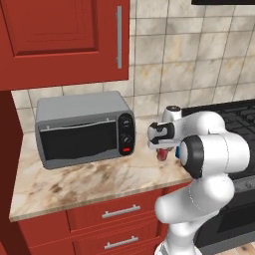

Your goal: Four empty soda cans are scattered around the kitchen. Gather all the cans and cluster them next to the stove for recycling.

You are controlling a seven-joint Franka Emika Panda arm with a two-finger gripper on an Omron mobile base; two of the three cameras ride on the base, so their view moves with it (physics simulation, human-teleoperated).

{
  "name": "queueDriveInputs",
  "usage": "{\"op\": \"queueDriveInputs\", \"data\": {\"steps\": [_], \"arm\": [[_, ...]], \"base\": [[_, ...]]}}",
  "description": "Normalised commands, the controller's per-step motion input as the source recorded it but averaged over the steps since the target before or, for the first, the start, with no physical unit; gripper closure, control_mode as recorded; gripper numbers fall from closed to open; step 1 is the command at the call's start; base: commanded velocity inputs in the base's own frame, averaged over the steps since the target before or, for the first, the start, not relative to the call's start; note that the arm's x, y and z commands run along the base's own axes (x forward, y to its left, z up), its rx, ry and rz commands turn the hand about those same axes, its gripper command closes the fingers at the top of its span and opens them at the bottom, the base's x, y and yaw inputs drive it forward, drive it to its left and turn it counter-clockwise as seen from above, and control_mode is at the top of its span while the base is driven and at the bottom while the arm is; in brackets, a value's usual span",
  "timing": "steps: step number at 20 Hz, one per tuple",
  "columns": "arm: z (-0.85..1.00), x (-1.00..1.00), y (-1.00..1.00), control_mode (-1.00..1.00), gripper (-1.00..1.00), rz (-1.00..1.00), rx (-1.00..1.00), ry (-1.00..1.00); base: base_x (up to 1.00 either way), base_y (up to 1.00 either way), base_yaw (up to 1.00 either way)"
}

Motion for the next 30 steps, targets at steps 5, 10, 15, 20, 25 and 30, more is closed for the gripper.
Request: {"op": "queueDriveInputs", "data": {"steps": [5,10,15,20,25,30], "arm": [[-0.11,0.11,0.00,-1.00,1.00,0.00,0.00,0.00],[-0.06,0.03,0.00,-1.00,1.00,0.00,0.00,0.00],[-0.02,-0.24,-0.08,-1.00,1.00,0.00,0.00,-0.03],[-0.02,-0.23,-0.04,-1.00,-1.00,0.00,0.00,-0.01],[0.00,-0.01,0.00,-1.00,-1.00,0.00,0.00,-0.02],[-0.01,0.03,0.00,-1.00,-1.00,0.00,0.00,-0.02]], "base": [[0.00,0.00,0.00],[0.00,0.00,0.00],[0.00,0.00,0.00],[0.00,0.00,0.00],[0.00,0.00,0.00],[0.00,0.00,0.00]]}}
